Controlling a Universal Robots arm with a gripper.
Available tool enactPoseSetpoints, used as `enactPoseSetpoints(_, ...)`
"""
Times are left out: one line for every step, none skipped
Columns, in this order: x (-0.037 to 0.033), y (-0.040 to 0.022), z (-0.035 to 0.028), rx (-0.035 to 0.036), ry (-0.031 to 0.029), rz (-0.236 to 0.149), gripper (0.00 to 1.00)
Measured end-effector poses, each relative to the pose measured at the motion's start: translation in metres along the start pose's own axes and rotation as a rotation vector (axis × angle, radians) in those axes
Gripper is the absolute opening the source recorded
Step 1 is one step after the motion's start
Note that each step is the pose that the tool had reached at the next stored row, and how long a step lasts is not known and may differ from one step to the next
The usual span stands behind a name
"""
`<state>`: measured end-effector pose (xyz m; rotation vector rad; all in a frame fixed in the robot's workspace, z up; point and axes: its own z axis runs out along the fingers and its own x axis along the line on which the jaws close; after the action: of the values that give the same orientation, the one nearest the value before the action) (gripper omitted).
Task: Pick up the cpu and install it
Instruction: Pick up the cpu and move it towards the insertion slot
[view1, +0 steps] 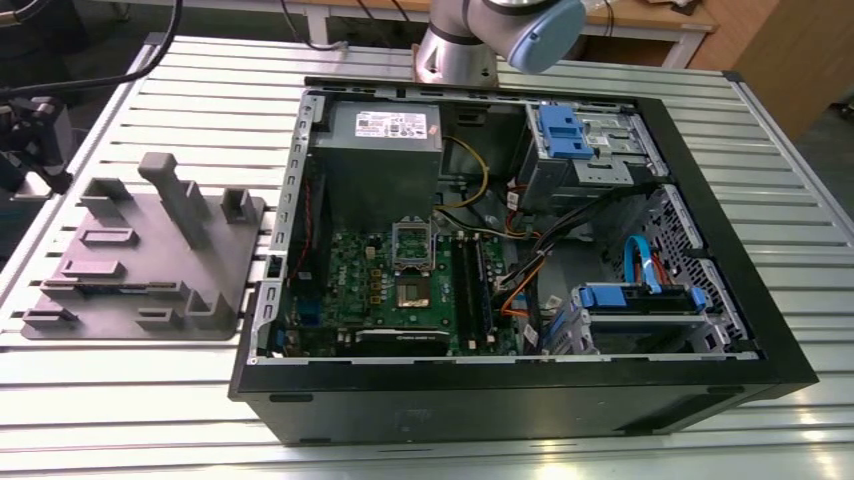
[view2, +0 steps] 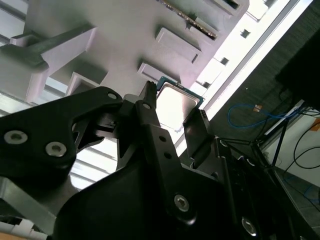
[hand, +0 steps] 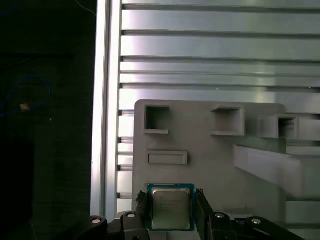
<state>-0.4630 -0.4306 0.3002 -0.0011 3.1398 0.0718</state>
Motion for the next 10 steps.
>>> enactPoseSetpoints(0.0,0.0001,-0.0024,0.0,-0.0001,0.0,0.47)
enactPoseSetpoints(0.0,0.0002,-0.0052,-0.0001,-0.0002,0.0,0.47)
enactPoseSetpoints(0.0,0.0004,-0.0081,-0.0001,-0.0002,0.0,0.47)
enactPoseSetpoints(0.0,0.0005,-0.0112,0.0,-0.0001,0.0,0.47)
enactPoseSetpoints(0.0,0.0006,-0.014,0.0,-0.0001,0.0,0.47)
enactPoseSetpoints(0.0,0.0008,-0.0167,0.0,-0.0002,0.0,0.47)
enactPoseSetpoints(0.0,0.0009,-0.0197,-0.0001,-0.0004,0.0,0.47)
enactPoseSetpoints(0.0,0.001,-0.0228,0.0,-0.0004,0.0,0.47)
enactPoseSetpoints(0.0,0.0012,-0.0262,-0.0001,-0.0005,0.0,0.47)
enactPoseSetpoints(0.0,0.0013,-0.0298,-0.0001,-0.0006,0.0,0.47)
